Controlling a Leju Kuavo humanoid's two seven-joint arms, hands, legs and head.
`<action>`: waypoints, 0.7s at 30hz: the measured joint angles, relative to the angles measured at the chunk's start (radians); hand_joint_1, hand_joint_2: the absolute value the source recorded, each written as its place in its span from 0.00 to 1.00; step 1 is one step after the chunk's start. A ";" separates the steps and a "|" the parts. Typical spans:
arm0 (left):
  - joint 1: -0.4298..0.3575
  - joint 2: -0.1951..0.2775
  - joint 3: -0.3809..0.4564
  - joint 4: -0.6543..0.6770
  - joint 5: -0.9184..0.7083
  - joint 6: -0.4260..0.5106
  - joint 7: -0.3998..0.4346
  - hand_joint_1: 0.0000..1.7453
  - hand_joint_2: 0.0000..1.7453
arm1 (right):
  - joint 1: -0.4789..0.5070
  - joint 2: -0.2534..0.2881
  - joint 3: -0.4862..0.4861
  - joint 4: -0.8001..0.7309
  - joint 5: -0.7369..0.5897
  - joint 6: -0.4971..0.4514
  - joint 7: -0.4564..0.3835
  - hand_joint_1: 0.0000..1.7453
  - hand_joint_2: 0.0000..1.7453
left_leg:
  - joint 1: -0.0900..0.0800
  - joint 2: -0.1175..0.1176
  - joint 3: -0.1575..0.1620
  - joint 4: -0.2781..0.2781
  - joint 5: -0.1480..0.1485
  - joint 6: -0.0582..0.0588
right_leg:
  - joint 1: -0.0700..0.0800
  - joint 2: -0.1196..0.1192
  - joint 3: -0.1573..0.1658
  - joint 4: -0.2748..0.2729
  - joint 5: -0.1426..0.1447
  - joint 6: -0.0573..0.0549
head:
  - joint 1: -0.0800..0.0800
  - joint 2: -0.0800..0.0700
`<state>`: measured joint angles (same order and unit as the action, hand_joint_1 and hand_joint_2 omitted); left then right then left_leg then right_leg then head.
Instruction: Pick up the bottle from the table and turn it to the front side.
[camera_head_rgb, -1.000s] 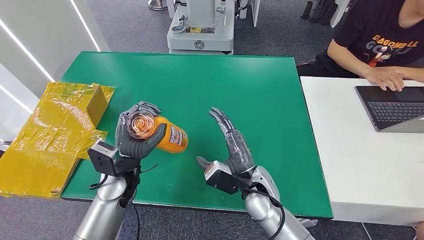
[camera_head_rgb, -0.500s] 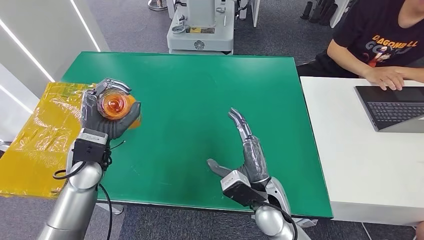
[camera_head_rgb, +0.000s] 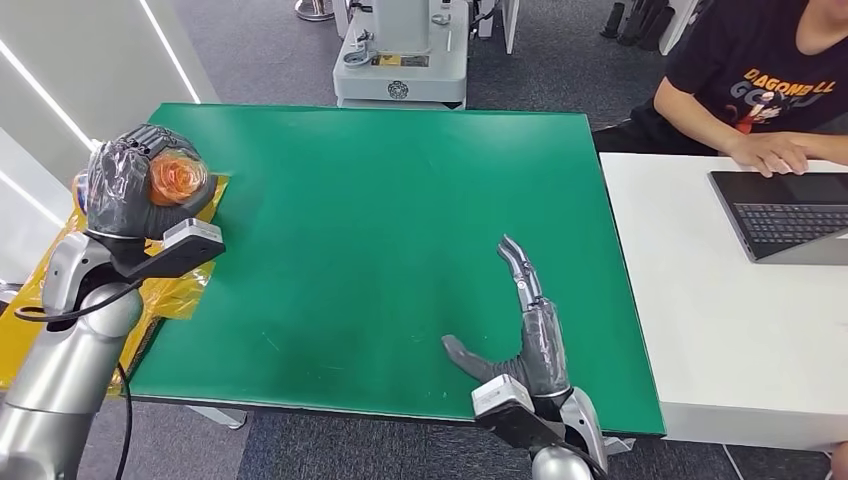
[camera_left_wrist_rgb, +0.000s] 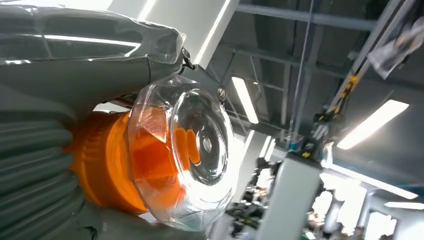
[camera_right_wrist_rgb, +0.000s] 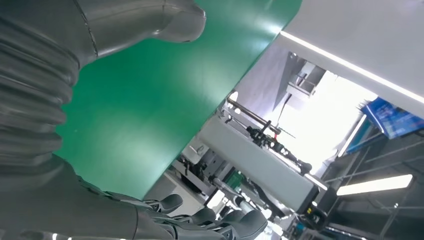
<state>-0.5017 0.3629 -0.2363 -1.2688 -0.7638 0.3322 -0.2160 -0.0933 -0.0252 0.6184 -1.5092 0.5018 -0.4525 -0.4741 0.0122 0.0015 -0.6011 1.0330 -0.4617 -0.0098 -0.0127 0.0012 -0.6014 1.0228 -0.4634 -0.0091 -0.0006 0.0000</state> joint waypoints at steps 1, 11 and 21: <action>-0.010 0.008 -0.002 0.025 -0.016 -0.004 0.005 1.00 1.00 | 0.006 0.000 -0.004 -0.011 -0.005 -0.004 -0.003 0.00 1.00 | 0.000 0.000 0.000 0.000 0.000 0.000 | 0.000 0.000 0.000 0.000 0.000 0.000 | 0.000 0.000; -0.118 0.023 -0.069 0.356 -0.181 -0.030 0.061 1.00 1.00 | 0.036 0.000 -0.021 -0.111 -0.050 -0.041 -0.029 0.00 1.00 | 0.000 0.001 0.000 0.000 0.000 0.000 | 0.000 0.001 0.000 0.000 0.000 0.000 | 0.000 0.000; -0.154 0.010 -0.128 0.634 -0.274 -0.120 0.080 1.00 1.00 | 0.039 0.000 -0.021 -0.152 -0.077 -0.015 -0.034 0.00 1.00 | 0.000 0.002 0.000 0.000 0.000 0.000 | 0.000 0.002 -0.001 0.000 0.000 0.000 | 0.000 0.000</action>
<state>-0.6555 0.3732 -0.3640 -0.6344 -1.0374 0.2126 -0.1358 -0.0541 -0.0256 0.5978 -1.6608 0.4244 -0.4678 -0.5083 0.0122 0.0037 -0.6013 1.0329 -0.4617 -0.0101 -0.0128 0.0036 -0.6021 1.0230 -0.4633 -0.0092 -0.0005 0.0000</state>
